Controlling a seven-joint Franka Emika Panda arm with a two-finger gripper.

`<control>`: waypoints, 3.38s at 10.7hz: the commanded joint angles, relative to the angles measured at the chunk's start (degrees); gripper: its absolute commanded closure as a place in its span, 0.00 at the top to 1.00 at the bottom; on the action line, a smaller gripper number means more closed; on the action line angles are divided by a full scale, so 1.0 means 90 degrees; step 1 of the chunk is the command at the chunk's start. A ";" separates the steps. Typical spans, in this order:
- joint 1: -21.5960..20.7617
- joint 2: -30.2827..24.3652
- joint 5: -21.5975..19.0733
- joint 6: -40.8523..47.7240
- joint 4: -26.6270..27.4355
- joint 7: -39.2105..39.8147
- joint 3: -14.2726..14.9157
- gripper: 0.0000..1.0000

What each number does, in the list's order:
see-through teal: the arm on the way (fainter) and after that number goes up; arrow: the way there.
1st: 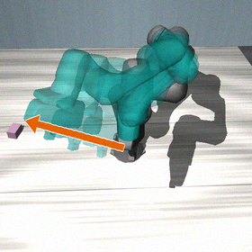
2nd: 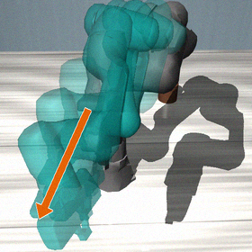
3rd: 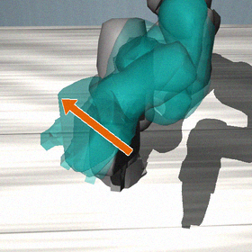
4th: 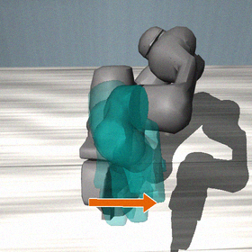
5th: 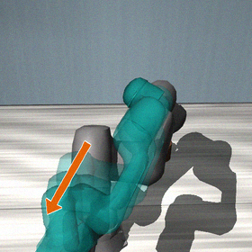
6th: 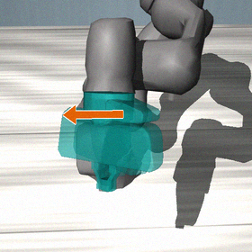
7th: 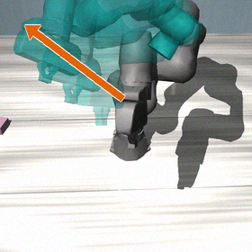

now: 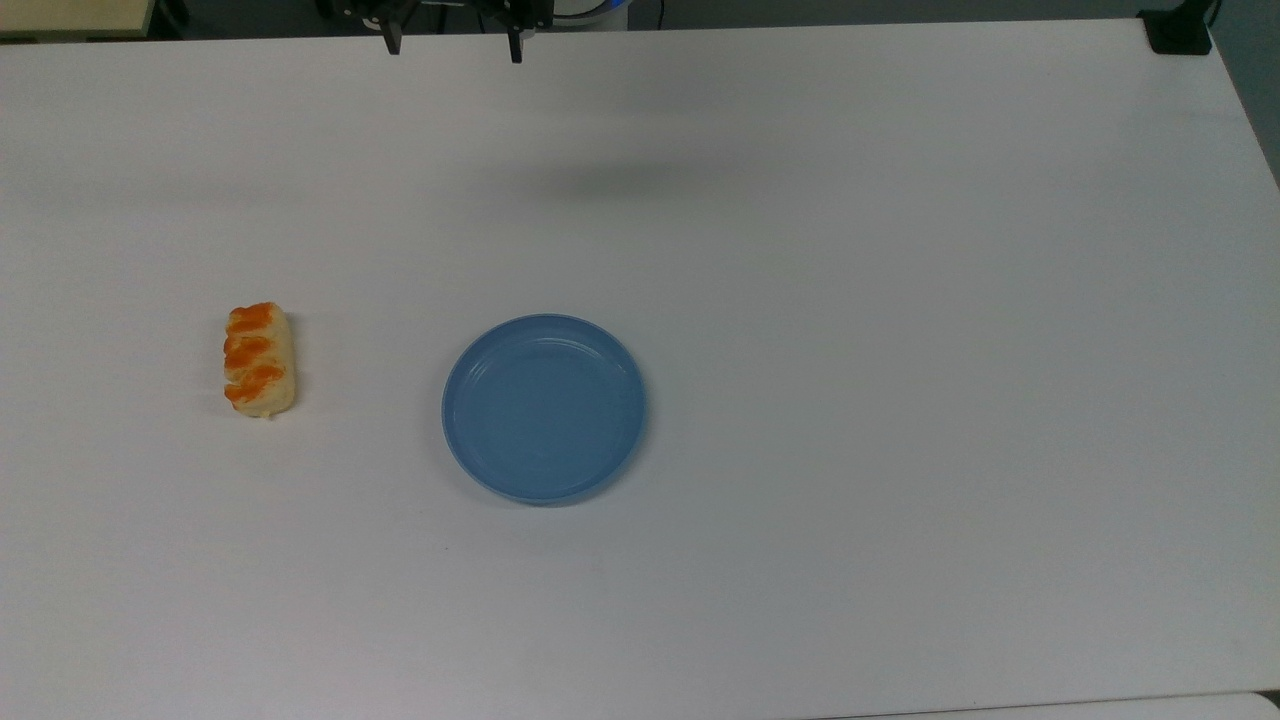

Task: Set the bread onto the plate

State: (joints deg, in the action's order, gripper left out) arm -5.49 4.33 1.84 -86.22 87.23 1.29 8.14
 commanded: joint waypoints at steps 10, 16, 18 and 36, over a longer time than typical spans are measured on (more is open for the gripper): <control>0.0209 -0.0032 -0.0058 -0.0389 0.0093 -0.0007 0.0004 1.00; 0.0960 0.1235 -0.0028 -0.2506 0.0229 0.1016 0.0921 1.00; 0.1146 0.1879 -0.0038 -0.3608 0.0414 0.1155 0.0990 1.00; 0.0377 0.2392 -0.0602 -0.4163 0.0493 0.0873 0.0883 0.28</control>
State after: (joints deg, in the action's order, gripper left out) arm 1.33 30.29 -0.03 -129.00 90.60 11.02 16.17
